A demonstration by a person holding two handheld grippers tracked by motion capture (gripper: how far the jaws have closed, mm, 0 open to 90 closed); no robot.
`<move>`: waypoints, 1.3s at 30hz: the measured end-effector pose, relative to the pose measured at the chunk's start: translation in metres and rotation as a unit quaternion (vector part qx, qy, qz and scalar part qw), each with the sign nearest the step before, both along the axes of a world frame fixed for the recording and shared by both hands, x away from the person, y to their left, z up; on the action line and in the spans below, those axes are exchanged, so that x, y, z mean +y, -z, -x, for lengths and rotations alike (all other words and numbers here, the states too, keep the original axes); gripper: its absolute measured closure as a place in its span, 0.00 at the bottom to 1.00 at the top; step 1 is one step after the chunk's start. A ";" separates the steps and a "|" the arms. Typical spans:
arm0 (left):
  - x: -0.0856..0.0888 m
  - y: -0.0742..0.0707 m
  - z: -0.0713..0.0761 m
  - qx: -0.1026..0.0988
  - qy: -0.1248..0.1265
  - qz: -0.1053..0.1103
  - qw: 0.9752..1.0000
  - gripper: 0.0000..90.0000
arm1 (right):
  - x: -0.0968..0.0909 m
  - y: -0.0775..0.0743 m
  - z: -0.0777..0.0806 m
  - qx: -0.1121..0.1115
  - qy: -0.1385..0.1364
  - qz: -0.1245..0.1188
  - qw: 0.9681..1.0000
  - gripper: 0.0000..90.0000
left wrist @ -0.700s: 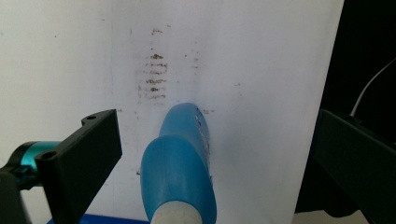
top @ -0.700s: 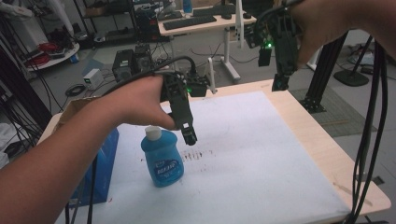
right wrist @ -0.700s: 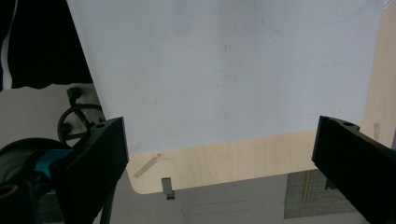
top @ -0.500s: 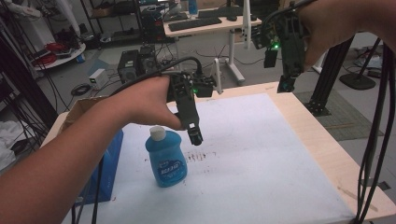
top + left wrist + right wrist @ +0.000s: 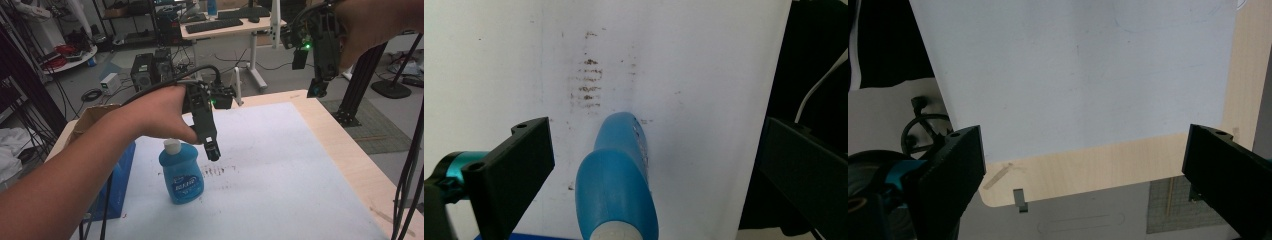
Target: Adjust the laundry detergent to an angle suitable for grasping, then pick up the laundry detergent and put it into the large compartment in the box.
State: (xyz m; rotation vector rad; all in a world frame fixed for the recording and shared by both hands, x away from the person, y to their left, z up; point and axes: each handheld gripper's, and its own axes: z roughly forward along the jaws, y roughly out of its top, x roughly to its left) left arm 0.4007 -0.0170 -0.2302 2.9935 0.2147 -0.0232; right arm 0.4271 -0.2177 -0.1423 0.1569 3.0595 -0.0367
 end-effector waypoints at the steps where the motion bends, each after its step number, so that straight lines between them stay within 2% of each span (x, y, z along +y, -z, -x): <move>1: 0.000 0.000 0.000 0.000 -0.002 0.001 1.000 0.02 | 0.001 0.000 -0.001 -0.002 0.003 0.002 1.000 0.03; 7: 0.004 -0.001 0.001 -0.002 -0.008 -0.008 1.000 0.02 | 0.005 0.000 -0.003 -0.008 -0.007 -0.001 1.000 0.03; 10: 0.005 0.000 0.002 -0.003 -0.005 -0.011 1.000 0.02 | 0.007 0.000 0.000 -0.007 -0.011 -0.005 1.000 0.03; 25: -0.008 0.002 0.006 -0.009 -0.002 -0.010 1.000 0.02 | 0.003 -0.002 0.009 -0.012 -0.013 0.001 1.000 0.03; 28: -0.009 -0.002 0.007 -0.010 -0.004 0.000 1.000 0.02 | 0.001 -0.004 0.009 -0.013 -0.011 -0.002 1.000 0.03; 33: -0.002 -0.009 0.007 -0.015 -0.012 0.001 1.000 0.02 | -0.001 -0.004 0.009 -0.015 -0.008 -0.002 1.000 0.03; 39: 0.015 -0.015 0.006 -0.020 -0.030 0.010 0.999 0.02 | 0.002 -0.005 0.010 -0.019 -0.011 -0.006 1.000 0.03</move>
